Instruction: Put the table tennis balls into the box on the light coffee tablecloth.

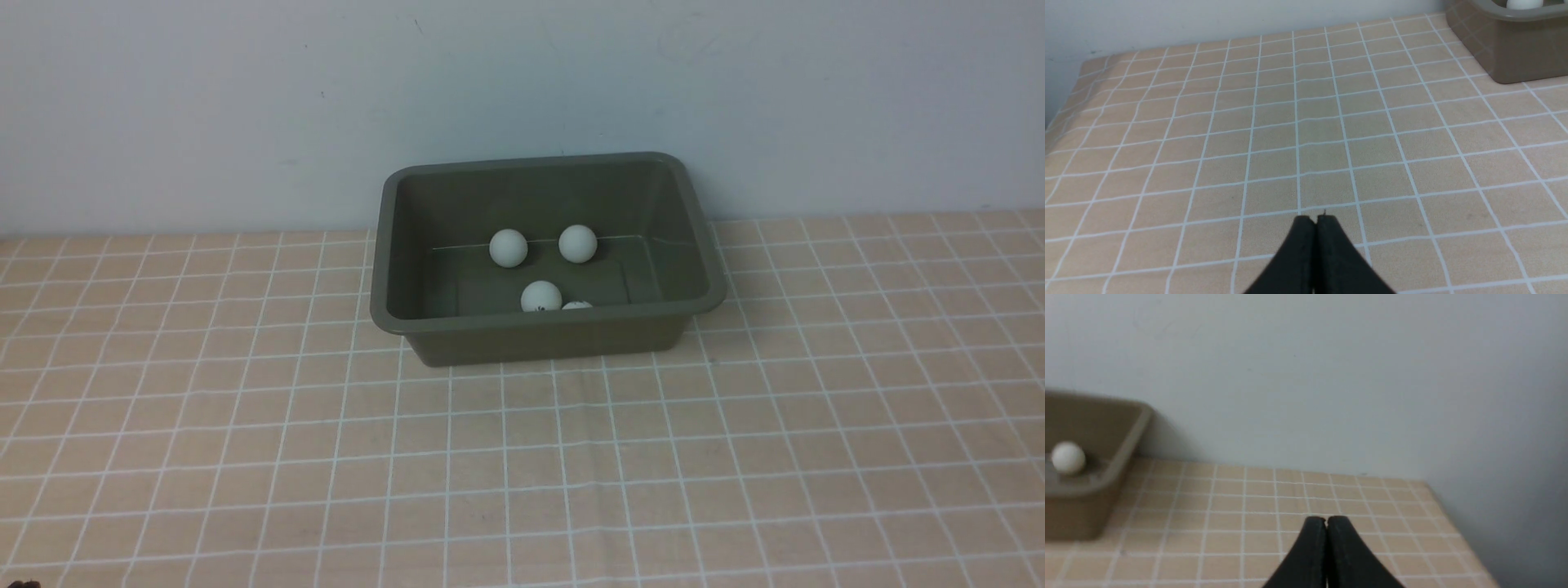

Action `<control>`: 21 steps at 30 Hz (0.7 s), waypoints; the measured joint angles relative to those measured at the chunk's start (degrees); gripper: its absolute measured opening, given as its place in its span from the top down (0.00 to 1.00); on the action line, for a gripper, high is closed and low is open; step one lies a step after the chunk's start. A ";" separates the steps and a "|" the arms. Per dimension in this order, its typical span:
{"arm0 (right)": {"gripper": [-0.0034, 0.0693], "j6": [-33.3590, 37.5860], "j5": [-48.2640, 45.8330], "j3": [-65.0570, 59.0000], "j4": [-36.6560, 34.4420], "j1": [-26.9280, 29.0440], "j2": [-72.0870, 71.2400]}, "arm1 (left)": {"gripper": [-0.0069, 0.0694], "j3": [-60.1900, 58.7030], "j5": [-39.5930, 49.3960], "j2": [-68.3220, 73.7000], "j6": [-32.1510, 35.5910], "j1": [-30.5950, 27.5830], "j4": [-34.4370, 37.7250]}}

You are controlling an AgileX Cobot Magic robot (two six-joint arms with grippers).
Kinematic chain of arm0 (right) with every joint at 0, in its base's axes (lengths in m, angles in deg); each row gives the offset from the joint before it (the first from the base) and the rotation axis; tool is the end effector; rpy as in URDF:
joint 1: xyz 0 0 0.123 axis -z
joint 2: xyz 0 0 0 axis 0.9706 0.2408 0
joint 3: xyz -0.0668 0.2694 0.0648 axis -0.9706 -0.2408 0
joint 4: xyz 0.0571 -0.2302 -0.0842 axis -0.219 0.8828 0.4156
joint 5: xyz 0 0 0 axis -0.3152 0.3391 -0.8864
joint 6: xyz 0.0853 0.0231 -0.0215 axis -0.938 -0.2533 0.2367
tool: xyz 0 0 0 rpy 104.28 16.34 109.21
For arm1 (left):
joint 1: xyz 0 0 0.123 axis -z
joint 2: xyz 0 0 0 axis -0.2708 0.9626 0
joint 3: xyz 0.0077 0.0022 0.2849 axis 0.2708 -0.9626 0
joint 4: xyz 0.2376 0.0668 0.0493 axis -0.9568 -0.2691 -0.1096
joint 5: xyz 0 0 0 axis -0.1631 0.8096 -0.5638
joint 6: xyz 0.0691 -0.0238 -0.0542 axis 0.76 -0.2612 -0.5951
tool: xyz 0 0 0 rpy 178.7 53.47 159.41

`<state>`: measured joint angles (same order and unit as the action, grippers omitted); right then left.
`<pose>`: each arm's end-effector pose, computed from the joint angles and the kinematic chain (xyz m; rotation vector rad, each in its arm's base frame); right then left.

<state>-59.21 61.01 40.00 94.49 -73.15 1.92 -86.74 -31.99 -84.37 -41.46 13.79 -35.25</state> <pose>0.0517 -0.0139 0.2615 0.1691 1.7349 -0.1171 0.0525 0.0022 0.1701 0.0426 1.8820 0.0834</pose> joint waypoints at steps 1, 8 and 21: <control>0.97 -1.25 0.08 -0.08 -1.11 1.03 -0.32 | 1.00 0.00 0.00 0.00 0.00 0.00 0.00; 0.97 -7.42 4.89 -7.44 -4.15 3.30 -7.79 | 1.00 0.00 0.00 0.00 0.00 0.00 -0.05; 0.97 -6.15 4.61 -12.21 -1.50 -10.81 -7.85 | 1.00 0.00 0.05 0.00 -0.01 0.00 -0.05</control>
<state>-65.36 65.63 27.80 92.99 -83.96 -5.93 -86.74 -31.95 -84.37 -41.47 13.79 -35.30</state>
